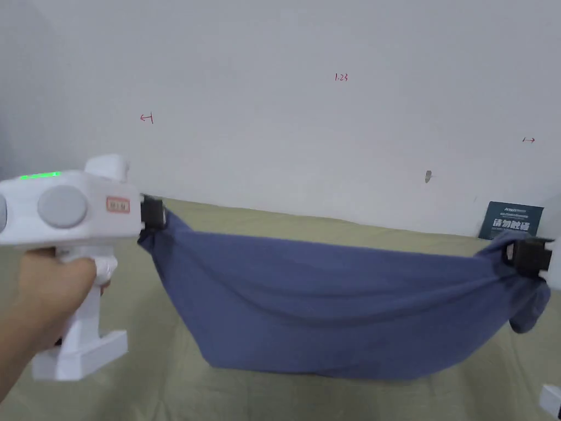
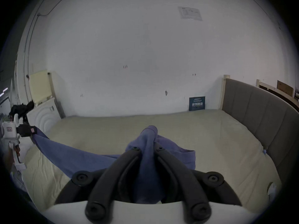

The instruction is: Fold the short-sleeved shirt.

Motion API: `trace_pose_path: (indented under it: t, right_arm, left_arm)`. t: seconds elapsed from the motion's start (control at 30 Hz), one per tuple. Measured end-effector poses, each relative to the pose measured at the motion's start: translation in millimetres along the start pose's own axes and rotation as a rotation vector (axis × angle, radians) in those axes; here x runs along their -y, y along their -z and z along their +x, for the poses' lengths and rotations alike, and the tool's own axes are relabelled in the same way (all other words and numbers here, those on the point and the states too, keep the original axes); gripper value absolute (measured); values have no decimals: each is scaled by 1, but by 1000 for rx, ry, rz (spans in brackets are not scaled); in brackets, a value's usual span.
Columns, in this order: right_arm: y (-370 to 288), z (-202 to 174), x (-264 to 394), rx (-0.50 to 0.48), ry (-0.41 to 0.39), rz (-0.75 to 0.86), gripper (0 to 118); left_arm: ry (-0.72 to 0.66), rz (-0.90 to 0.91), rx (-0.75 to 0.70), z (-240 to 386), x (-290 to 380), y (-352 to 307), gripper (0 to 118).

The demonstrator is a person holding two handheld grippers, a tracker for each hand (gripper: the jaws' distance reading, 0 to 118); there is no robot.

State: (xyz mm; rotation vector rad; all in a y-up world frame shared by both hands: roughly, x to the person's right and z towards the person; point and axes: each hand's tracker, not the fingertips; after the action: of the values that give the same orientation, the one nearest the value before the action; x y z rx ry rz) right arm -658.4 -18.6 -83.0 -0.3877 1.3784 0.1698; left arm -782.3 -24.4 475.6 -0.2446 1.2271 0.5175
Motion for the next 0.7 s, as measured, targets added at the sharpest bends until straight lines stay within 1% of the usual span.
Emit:
trace_pose_path:
  t: [0.1, 0.2, 0.27, 0.33, 0.4, 0.5, 0.63, 0.7]
  right_arm:
    - [-15, 5, 29, -18, 12, -44, 9]
    - [-35, 10, 67, -23, -34, -109, 9]
    - [-51, 13, 92, -25, -34, -137, 9]
    - [-72, 19, 118, -24, 0, -166, 9]
    - [-89, 21, 137, -20, 10, -201, 9]
    - [-119, 15, 157, -35, 13, -256, 9]
    - [-139, 22, 194, -23, 49, -332, 9]
    - [-144, 25, 210, -11, 75, -370, 9]
  left_arm:
    - [-21, -51, 7, -12, 39, -10, 9]
    - [-45, -108, 27, -21, 77, -23, 9]
    - [-46, -146, 39, -23, 103, -36, 9]
    - [-45, -166, 39, -23, 128, -51, 9]
    - [-51, -190, 57, -24, 148, -68, 9]
    - [-95, -238, 57, -25, 181, -94, 9]
    - [-181, -305, 41, -34, 219, -119, 9]
    - [-198, -317, 31, -39, 236, -128, 9]
